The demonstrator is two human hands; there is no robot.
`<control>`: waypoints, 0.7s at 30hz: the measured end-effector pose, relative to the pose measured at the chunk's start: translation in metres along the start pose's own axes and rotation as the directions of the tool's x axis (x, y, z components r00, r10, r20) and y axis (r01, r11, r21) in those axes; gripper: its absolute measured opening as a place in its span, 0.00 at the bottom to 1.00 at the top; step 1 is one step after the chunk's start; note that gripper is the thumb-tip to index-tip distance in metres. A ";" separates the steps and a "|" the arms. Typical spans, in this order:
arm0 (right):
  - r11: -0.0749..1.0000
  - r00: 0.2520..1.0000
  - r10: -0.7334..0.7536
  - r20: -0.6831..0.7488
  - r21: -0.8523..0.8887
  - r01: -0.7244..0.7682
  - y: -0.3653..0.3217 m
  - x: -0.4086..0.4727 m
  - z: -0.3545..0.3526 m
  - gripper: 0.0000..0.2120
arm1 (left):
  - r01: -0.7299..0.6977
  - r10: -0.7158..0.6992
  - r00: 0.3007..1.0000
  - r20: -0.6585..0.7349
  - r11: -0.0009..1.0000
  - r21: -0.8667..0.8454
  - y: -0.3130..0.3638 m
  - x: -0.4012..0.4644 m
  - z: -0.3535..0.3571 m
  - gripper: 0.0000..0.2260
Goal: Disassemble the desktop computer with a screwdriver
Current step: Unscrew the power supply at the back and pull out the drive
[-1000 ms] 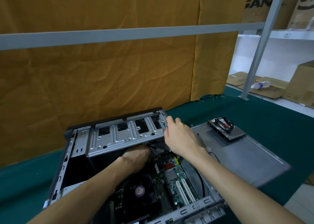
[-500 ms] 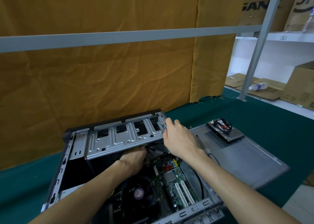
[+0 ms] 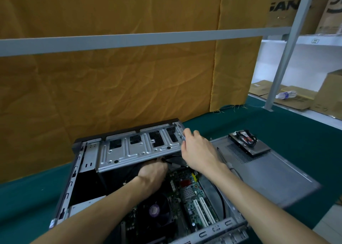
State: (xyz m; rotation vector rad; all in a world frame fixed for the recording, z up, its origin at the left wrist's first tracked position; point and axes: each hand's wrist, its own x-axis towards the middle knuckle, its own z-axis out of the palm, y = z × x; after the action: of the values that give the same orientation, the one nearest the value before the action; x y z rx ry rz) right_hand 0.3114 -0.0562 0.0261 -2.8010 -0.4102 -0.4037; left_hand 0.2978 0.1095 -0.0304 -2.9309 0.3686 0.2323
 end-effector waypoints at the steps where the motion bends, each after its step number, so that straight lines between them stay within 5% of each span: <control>1: 1.000 1.000 -0.001 -0.003 0.002 0.001 0.000 0.000 0.000 0.11 | -0.005 0.005 1.000 0.008 0.999 -0.041 -0.001 -0.002 -0.003 0.16; 6: 1.000 1.000 0.002 -0.002 0.007 -0.002 0.002 0.000 0.000 0.11 | -0.008 0.013 1.000 0.026 0.981 -0.193 -0.027 0.001 -0.006 0.17; 11: 1.000 1.000 -0.003 -0.001 0.006 0.003 0.001 -0.002 -0.001 0.11 | 0.027 -0.032 0.998 -0.054 0.995 -0.098 0.002 -0.005 -0.003 0.14; 21: 1.000 1.000 0.008 0.014 -0.011 -0.007 -0.001 -0.003 -0.004 0.11 | 0.008 -0.008 1.000 0.005 0.995 -0.098 -0.014 -0.001 -0.007 0.12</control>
State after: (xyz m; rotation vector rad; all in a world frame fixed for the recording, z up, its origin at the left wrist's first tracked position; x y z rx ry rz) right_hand 0.3072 -0.0574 0.0286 -2.8168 -0.4017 -0.3861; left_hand 0.3016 0.1214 -0.0214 -3.0274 0.3546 0.2636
